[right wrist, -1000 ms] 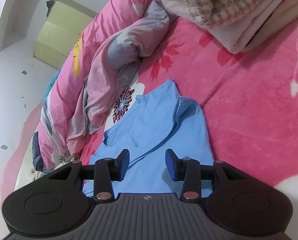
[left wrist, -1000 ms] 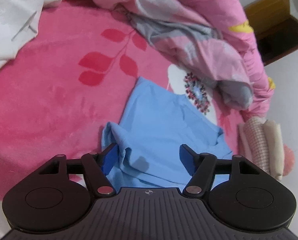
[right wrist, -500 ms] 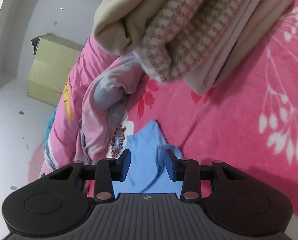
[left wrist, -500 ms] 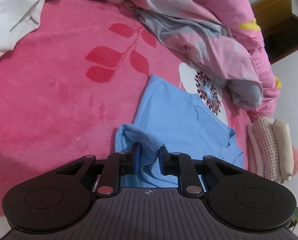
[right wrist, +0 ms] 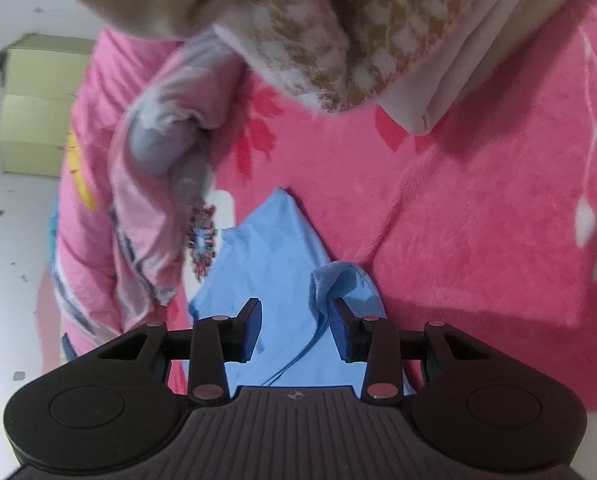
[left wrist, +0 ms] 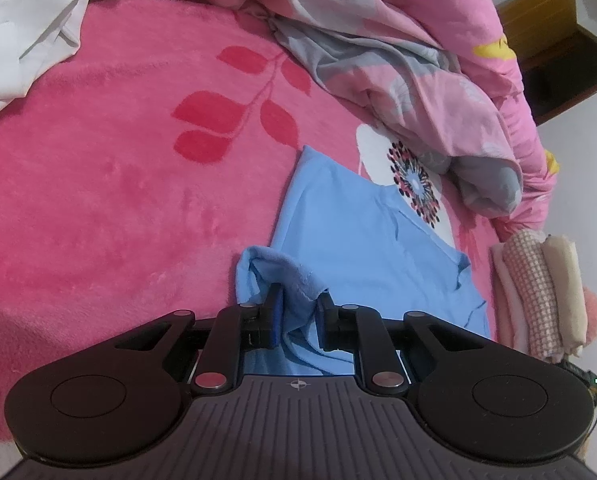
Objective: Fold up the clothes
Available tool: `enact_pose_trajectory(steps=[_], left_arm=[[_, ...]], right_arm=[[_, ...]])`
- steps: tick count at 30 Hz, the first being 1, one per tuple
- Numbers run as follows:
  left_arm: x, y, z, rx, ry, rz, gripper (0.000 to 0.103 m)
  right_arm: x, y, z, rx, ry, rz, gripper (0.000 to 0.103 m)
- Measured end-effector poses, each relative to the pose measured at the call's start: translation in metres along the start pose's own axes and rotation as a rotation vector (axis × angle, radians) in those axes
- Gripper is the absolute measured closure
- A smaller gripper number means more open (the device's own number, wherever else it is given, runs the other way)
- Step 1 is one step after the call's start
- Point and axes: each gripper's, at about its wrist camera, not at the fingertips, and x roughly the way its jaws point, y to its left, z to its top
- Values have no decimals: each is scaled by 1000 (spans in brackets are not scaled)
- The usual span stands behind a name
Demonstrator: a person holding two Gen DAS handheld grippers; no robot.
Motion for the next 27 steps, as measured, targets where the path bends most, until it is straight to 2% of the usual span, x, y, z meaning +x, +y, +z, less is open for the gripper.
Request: enact_pose_trajectory(steps=[5,6,7,10,14,19,24,27], left_arm=[[0,2,-2,8,-6,-10,88],[0,2,-2,11,-9,-12,90],[0,3,-2,13,-11,-13,91],[-2,6,-3,11,-20,-17,95],[-11,10,-2,-14,-44,-29,99],[-31,3,7,-19,-91,-74,100],[-36,-11,21,-7,-160,-103,101],[-30,-16,36,-3,-194,-90,101]], right_arm=[[12,5,5,-26,17,-51,66],[13,4,6,-26,18,-54,71],[15,1,5,-23,16,-51,81],[17,-8,2,-25,3,-50,100],[9,-9,-9,-66,-62,-47,102],[-17,23,-19,-195,-171,8,102],[-27,55,-13,-265,-245,61,102],[-23,68,-3,-281,-269,77,102]])
